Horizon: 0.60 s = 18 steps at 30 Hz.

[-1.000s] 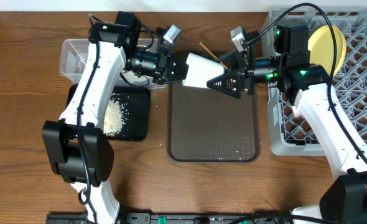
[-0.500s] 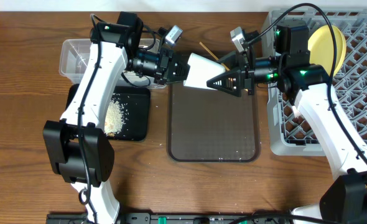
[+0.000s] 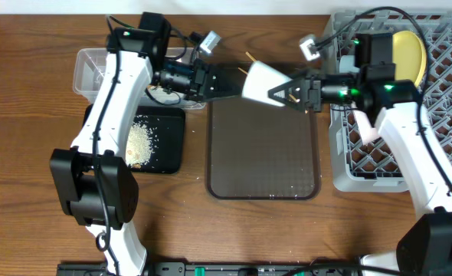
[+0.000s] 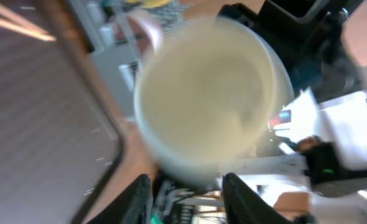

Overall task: Sort waste into correct bins and load items into the dishwasher rack
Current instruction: 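Carry the white cup with the right gripper into the rack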

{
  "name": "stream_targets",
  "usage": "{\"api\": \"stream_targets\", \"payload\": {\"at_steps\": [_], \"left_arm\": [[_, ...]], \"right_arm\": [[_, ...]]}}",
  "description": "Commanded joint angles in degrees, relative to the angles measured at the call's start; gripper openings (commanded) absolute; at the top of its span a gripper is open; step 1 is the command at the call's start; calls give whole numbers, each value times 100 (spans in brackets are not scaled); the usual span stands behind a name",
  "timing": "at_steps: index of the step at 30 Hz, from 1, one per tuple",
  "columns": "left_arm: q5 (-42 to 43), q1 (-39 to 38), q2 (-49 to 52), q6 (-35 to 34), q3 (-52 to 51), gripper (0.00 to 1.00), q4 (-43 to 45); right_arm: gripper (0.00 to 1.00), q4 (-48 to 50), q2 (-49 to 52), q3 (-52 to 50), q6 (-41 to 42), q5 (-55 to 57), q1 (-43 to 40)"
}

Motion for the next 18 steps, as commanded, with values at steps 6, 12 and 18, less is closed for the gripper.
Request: {"api": "stream_targets", "payload": {"at_steps": [6, 12, 18], "left_arm": [[-1897, -151, 0, 109, -9, 52, 138], [-2955, -363, 0, 107, -9, 55, 245], [-3689, -492, 0, -2, -9, 58, 254]], "right_arm": [[54, -1034, -997, 15, 654, 2618, -610], [54, -2406, -2059, 133, 870, 4188, -807], [53, -3838, -2575, 136, 903, 5571, -809]]}}
